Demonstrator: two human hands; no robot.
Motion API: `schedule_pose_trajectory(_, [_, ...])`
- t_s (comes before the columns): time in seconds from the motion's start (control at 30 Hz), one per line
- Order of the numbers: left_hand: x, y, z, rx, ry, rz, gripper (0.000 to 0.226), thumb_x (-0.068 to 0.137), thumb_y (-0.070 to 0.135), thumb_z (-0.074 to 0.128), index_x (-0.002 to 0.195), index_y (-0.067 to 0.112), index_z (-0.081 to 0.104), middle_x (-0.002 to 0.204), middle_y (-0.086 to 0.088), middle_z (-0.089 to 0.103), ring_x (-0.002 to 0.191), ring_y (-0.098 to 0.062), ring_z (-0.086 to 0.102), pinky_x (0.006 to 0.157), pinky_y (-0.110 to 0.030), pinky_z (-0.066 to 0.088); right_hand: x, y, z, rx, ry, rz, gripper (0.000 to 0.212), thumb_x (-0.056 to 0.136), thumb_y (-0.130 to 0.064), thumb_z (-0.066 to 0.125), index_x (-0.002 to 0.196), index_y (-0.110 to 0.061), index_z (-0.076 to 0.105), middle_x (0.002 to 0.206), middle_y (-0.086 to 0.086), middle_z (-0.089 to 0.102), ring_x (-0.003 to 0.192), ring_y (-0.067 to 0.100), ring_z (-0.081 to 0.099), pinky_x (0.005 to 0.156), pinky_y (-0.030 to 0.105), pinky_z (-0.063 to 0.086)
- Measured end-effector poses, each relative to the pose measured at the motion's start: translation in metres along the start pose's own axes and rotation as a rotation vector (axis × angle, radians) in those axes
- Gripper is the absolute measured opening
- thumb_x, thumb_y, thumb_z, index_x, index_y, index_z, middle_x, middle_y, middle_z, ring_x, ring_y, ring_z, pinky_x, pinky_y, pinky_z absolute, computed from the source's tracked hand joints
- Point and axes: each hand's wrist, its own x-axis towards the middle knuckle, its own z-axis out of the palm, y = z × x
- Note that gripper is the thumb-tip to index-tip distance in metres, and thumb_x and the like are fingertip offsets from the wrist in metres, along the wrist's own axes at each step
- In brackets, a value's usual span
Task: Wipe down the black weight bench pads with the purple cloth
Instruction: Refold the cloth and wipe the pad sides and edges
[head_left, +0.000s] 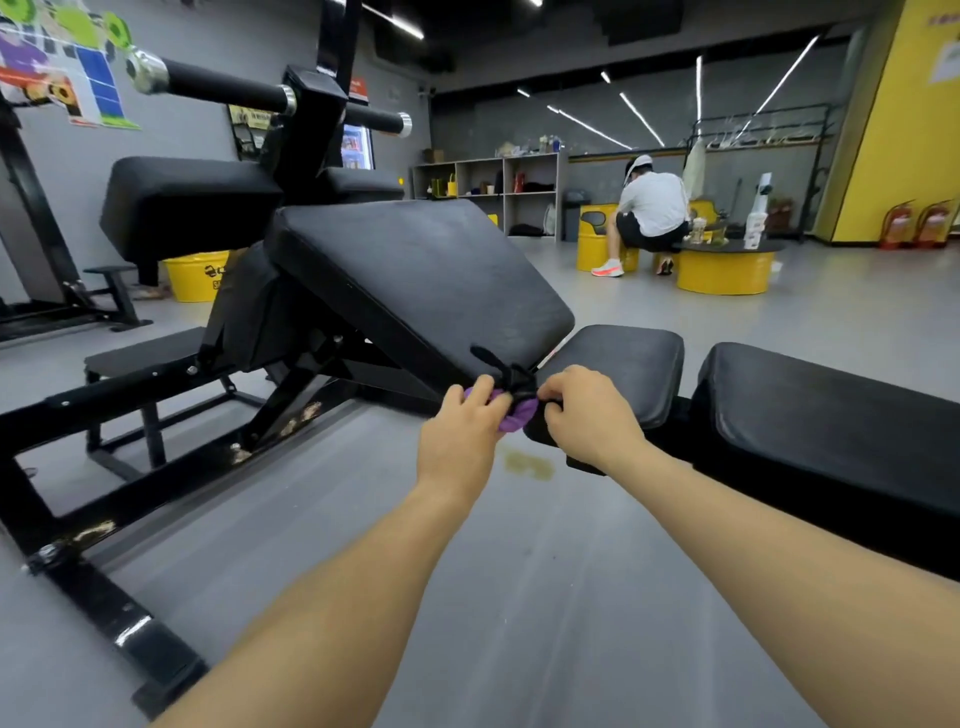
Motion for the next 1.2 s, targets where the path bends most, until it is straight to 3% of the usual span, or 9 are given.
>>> schedule_pose_trajectory(0.1, [0.009,-0.005,0.007,0.106,-0.008,0.065,0.036,0.054,0.020,0.089,0.078,0.025,0.063,0.093,0.008,0.059,0.068,-0.019,0.052,0.032,-0.017,0.025,-0.005,0.010,-0.004,-0.036,-0.012,-0.015,0.034,0.085,-0.003,0.043,0.108,-0.012,0.067,0.112,0.008,0.055,0.110,0.028,0.047,0.081,0.036,0.047])
schedule_pose_trajectory(0.17, [0.001,-0.014,0.003,0.138,-0.137,0.061,0.022,0.070,0.020,0.080,0.083,0.022,0.062,0.101,0.006,0.055,0.078,-0.022,0.051,0.037,-0.022,0.025,-0.009,0.014,-0.005,-0.059,-0.020,-0.022,0.032,0.085,-0.002,0.043,0.108,-0.009,0.065,0.114,0.008,0.054,0.110,0.029,0.046,0.083,0.040,0.048])
schedule_pose_trajectory(0.23, [-0.016,-0.044,0.003,0.131,-0.187,-0.125,0.008,0.087,0.026,0.063,0.090,0.018,0.062,0.107,0.002,0.047,0.090,-0.023,0.047,0.046,-0.029,0.029,-0.011,0.014,-0.005,-0.068,-0.024,-0.010,0.032,0.085,-0.001,0.043,0.108,-0.008,0.064,0.114,0.008,0.054,0.110,0.029,0.045,0.084,0.041,0.048])
schedule_pose_trajectory(0.37, [-0.030,-0.073,-0.024,0.176,-0.011,-0.119,0.014,0.079,0.030,0.070,0.084,0.019,0.062,0.092,0.001,0.050,0.078,-0.024,0.051,0.038,-0.027,0.034,-0.005,0.013,-0.004,-0.069,-0.001,0.043,0.026,0.081,0.000,0.043,0.094,-0.006,0.064,0.105,0.008,0.053,0.103,0.031,0.047,0.071,0.037,0.047])
schedule_pose_trajectory(0.5, [-0.009,-0.011,-0.036,0.186,-0.062,0.159,0.023,0.066,0.032,0.080,0.076,0.023,0.061,0.084,0.005,0.055,0.068,-0.020,0.053,0.035,-0.020,0.017,0.000,0.007,-0.005,0.010,0.032,0.106,0.026,0.081,-0.001,0.045,0.096,-0.006,0.064,0.104,0.008,0.056,0.102,0.029,0.049,0.071,0.037,0.047])
schedule_pose_trajectory(0.7, [0.013,-0.001,-0.013,0.280,0.012,0.137,0.031,0.057,0.009,0.082,0.065,0.017,0.052,0.080,0.003,0.054,0.063,-0.022,0.050,0.045,-0.015,-0.001,-0.002,0.018,-0.005,-0.053,0.056,0.028,0.032,0.082,0.000,0.042,0.103,-0.009,0.064,0.106,0.008,0.053,0.105,0.029,0.046,0.069,0.033,0.040])
schedule_pose_trajectory(0.83, [0.013,0.008,-0.015,0.273,-0.106,0.160,0.022,0.067,0.003,0.075,0.069,0.014,0.055,0.087,0.001,0.054,0.069,-0.024,0.051,0.041,-0.017,0.005,-0.004,0.019,-0.006,-0.070,0.034,0.014,0.029,0.083,-0.001,0.042,0.101,-0.007,0.064,0.107,0.008,0.054,0.103,0.028,0.046,0.067,0.033,0.039])
schedule_pose_trajectory(0.97, [0.032,0.033,-0.040,0.283,-0.362,0.051,0.012,0.093,0.014,0.047,0.102,0.014,0.055,0.115,-0.003,0.042,0.098,-0.026,0.046,0.054,-0.031,0.029,-0.004,0.019,-0.035,-0.025,-0.077,0.054,0.032,0.085,-0.001,0.043,0.109,-0.010,0.063,0.112,0.007,0.054,0.108,0.027,0.047,0.070,0.033,0.041])
schedule_pose_trajectory(1.2, [0.082,0.074,-0.105,0.183,-0.520,-0.113,0.023,0.089,0.023,0.056,0.110,0.015,0.050,0.115,-0.007,0.038,0.100,-0.027,0.045,0.060,-0.034,0.034,-0.017,0.055,-0.125,0.041,-0.190,0.256,0.040,0.088,-0.003,0.042,0.124,-0.015,0.054,0.119,0.008,0.050,0.113,0.028,0.044,0.078,0.041,0.048])
